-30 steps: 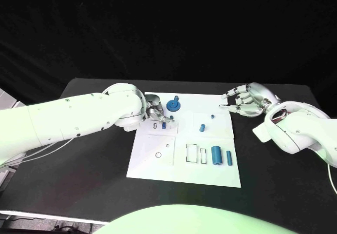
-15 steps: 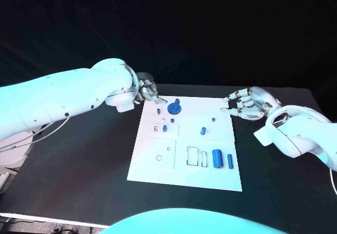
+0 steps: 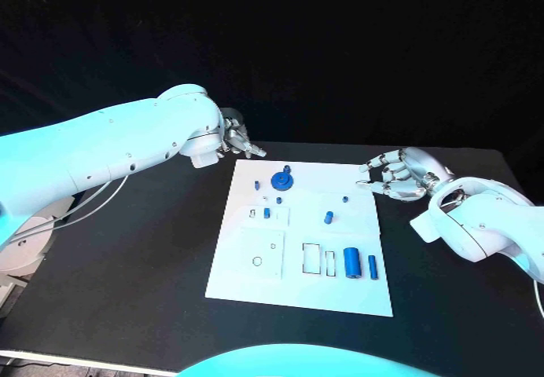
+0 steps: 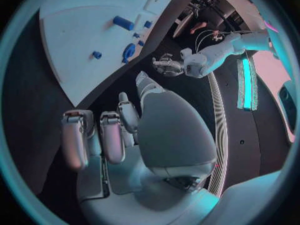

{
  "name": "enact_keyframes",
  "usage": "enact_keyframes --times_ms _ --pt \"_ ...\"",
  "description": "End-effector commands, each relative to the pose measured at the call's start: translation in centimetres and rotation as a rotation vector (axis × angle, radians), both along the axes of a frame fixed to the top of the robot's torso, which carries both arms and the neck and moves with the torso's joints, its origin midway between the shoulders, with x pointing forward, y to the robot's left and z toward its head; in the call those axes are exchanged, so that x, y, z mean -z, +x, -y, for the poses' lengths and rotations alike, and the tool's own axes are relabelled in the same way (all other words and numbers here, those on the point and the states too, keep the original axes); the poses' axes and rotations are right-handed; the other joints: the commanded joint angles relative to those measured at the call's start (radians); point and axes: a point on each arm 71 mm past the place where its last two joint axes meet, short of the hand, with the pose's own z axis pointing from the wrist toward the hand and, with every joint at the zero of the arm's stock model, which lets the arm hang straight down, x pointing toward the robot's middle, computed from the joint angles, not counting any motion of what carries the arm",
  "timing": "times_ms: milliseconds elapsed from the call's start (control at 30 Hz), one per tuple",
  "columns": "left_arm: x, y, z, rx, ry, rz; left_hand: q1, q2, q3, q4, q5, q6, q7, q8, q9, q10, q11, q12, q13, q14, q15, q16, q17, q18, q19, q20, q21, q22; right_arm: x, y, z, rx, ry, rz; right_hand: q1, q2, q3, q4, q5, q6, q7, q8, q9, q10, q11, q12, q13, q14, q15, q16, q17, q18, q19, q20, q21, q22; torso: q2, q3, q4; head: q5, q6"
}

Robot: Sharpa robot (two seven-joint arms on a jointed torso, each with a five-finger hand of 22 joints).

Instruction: Assemble the parts on the task board

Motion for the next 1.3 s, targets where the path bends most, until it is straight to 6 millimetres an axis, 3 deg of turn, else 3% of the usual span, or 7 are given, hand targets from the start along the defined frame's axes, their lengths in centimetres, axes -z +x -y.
enact_keyframes --times_ms 33,400,633,933,1300 --pt "0.4 0.5 0.1 0.035 0.028 -0.031 -0.010 -0.002 -0.005 0.002 -0.003 0.005 0.000 -0.006 -0.001 -0.002 0.001 0.004 -0.001 0.050 0.007 0.000 0.085 0.013 -0.001 0.004 -0.004 0.000 -0.1 -0.1 -0.1 -0.015 0.000 0.010 -0.001 -0.003 -0.003 0.005 0.004 0.002 -0.002 0.004 -0.001 -0.010 0.000 -0.005 -0.001 0.079 0.002 -0.005 0.175 0.008 0.066 0.002 -0.003 0.207 0.000 0.0002 -0.0011 0.003 0.000" --pt "2.8 1.2 0.2 0.036 0.066 -0.126 -0.023 0.008 -0.009 0.002 -0.005 0.011 -0.001 -0.004 -0.007 -0.005 0.001 0.004 -0.004 0.052 0.007 0.004 0.092 0.012 0.001 0.004 -0.003 0.004 -0.1 -0.1 -0.2 -0.014 0.003 0.015 0.000 -0.001 -0.003 0.004 0.004 0.002 -0.002 0.005 -0.002 -0.010 0.000 -0.005 -0.002 0.079 0.002 -0.005 0.175 0.008 0.066 0.002 -0.004 0.206 0.000 -0.0011 0.0019 0.001 -0.002" --pt "4.3 1.4 0.6 0.038 0.048 -0.159 -0.029 0.016 -0.009 0.002 -0.004 0.013 -0.002 -0.003 -0.010 -0.003 0.001 0.007 -0.001 0.054 0.007 0.008 0.100 0.011 0.005 0.004 0.001 0.010 -0.2 -0.2 -0.3 -0.018 0.006 0.019 0.000 -0.001 -0.003 0.004 0.004 0.002 -0.002 0.005 -0.002 -0.010 0.000 -0.005 -0.002 0.079 0.002 -0.005 0.175 0.008 0.066 0.002 -0.004 0.206 0.000 -0.0011 -0.0018 0.002 -0.005" --pt "4.9 1.3 1.1 0.046 0.016 -0.187 -0.034 0.025 -0.011 0.001 -0.005 0.027 -0.006 0.002 -0.014 0.007 -0.002 0.020 0.012 0.059 0.005 0.016 0.115 0.009 0.012 0.004 0.007 0.021 -0.2 -0.2 -0.4 -0.018 0.007 0.019 0.000 -0.001 -0.003 0.004 0.004 0.002 -0.002 0.005 -0.002 -0.010 0.000 -0.005 -0.002 0.079 0.002 -0.005 0.175 0.008 0.066 0.002 -0.004 0.206 -0.002 0.0001 0.0006 -0.003 -0.010" --pt "5.8 0.9 1.0 0.073 0.046 -0.262 -0.020 0.027 -0.008 -0.001 -0.004 0.030 -0.008 0.000 -0.020 0.001 -0.004 0.015 0.004 0.057 0.004 0.013 0.107 0.011 0.008 0.002 0.003 0.015 -0.2 -0.2 -0.4 -0.019 0.007 0.018 0.000 -0.001 -0.003 0.004 0.004 0.002 -0.002 0.005 -0.002 -0.010 0.000 -0.005 -0.002 0.079 0.002 -0.005 0.175 0.008 0.066 0.002 -0.004 0.206 -0.001 -0.0006 -0.0009 -0.001 -0.011"
